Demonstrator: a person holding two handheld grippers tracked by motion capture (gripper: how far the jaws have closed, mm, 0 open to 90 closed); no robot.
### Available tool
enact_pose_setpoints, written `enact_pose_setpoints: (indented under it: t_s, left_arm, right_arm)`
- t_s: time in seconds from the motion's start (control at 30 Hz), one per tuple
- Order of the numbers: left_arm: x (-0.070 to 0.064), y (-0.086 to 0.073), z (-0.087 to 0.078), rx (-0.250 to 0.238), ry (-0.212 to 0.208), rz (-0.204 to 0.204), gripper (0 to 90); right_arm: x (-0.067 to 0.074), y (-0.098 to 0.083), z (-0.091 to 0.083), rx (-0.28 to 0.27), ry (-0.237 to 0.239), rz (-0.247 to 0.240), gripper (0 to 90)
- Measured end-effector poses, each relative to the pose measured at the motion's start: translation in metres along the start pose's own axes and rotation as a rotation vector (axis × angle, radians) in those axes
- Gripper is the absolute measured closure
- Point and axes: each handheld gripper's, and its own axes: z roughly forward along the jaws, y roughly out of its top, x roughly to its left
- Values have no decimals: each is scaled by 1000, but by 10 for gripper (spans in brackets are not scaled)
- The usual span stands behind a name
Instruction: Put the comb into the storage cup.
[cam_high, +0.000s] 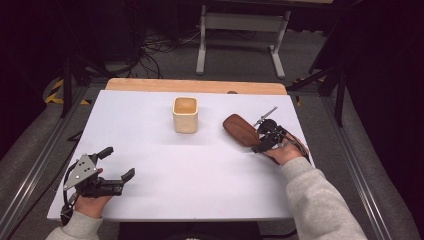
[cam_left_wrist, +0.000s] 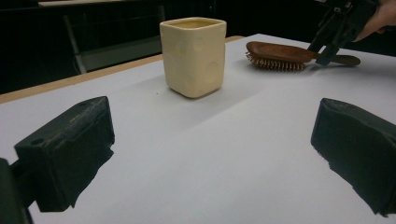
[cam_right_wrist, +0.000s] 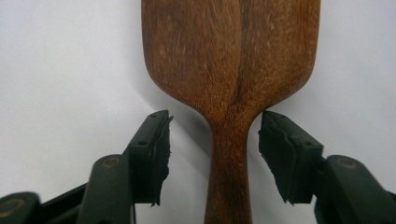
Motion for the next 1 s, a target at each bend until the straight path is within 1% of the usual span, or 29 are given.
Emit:
enact_pose_setpoints:
  t_s: [0.07, 0.1, 0.17, 0.2, 0.27, 0.3, 0.4, 0.43, 0.47, 0.5, 0.63, 0.7, 0.83, 0.87, 0.97, 1.0]
  left_arm:
    - [-1, 0, 0, 2, -8, 2, 6]
    - [-1, 0, 0, 6, -10, 7, 6]
    - [-1, 0, 0, 8, -15, 8, 8]
    - [-1, 0, 0, 11, -16, 8, 8]
    - [-1, 0, 0, 14, -15, 9, 11]
    - [-1, 0, 0, 14, -15, 7, 12]
    - [-1, 0, 0, 15, -14, 6, 14]
    - [-1, 0, 0, 15, -14, 6, 15]
    - [-1, 0, 0, 16, -16, 8, 17]
    - [-1, 0, 0, 17, -15, 8, 18]
    - [-1, 0, 0, 17, -16, 8, 22]
    - [-1, 0, 1, 16, -16, 10, 23]
    - [-1, 0, 0, 19, -14, 8, 25]
    - [-1, 0, 0, 19, -14, 8, 30]
    - [-1, 0, 0, 17, -14, 5, 36]
    - [0, 0, 0, 10, -17, 4, 39]
  right_arm:
    - [-1, 1, 2, 18, -2, 4, 473]
    - [-1, 2, 3, 38, 2, 10, 490]
    - [-1, 5, 3, 53, 2, 6, 524]
    - [-1, 6, 3, 68, -3, 6, 534]
    - [-1, 8, 3, 71, -7, 12, 561]
    - [-1, 9, 3, 77, -5, 7, 577]
    - [-1, 10, 6, 99, -8, 10, 629]
    - [-1, 10, 6, 99, -8, 10, 629]
    - [-1, 10, 7, 113, -14, 4, 680]
    - [-1, 10, 8, 119, -19, -4, 705]
    - [-1, 9, 10, 134, -12, 9, 717]
    - [-2, 9, 10, 131, -12, 5, 722]
    - [-3, 9, 10, 132, -8, 14, 725]
    - [-2, 9, 10, 130, -13, 7, 726]
    - [-2, 9, 10, 127, -20, 8, 728]
    - [-1, 9, 9, 127, -25, 9, 728]
